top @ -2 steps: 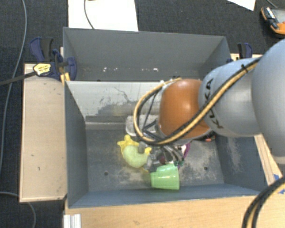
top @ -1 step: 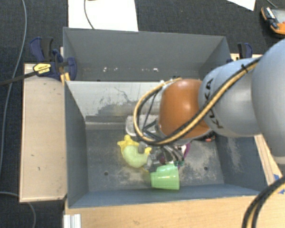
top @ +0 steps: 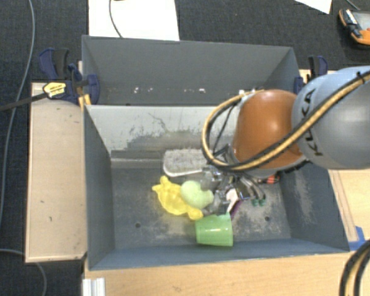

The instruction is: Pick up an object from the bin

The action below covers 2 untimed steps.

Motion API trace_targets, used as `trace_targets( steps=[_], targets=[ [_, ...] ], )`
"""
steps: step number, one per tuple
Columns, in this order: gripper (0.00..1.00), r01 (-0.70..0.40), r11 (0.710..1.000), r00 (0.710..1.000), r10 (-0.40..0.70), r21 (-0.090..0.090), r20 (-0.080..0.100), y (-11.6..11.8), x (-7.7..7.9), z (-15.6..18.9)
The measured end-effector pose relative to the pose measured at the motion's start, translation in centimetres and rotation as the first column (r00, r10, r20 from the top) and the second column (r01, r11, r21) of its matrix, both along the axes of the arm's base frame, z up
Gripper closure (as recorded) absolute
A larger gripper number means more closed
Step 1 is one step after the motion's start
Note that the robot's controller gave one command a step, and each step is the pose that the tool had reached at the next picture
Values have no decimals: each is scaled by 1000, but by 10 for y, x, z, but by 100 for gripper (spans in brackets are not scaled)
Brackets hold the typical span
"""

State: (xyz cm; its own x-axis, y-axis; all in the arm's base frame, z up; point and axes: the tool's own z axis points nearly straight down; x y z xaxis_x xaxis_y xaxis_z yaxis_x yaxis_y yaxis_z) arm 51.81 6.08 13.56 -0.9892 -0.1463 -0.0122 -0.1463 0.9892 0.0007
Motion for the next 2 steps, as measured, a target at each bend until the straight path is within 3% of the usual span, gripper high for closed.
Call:
trace_targets(
  steps=[1, 2],
  targets=[
    [100, -19, 1000, 1000, 19, 2, -3, -44, 12, 17],
    [100, -490, 872, 872, 490, -4, 9, -45, 7, -26]
  ],
)
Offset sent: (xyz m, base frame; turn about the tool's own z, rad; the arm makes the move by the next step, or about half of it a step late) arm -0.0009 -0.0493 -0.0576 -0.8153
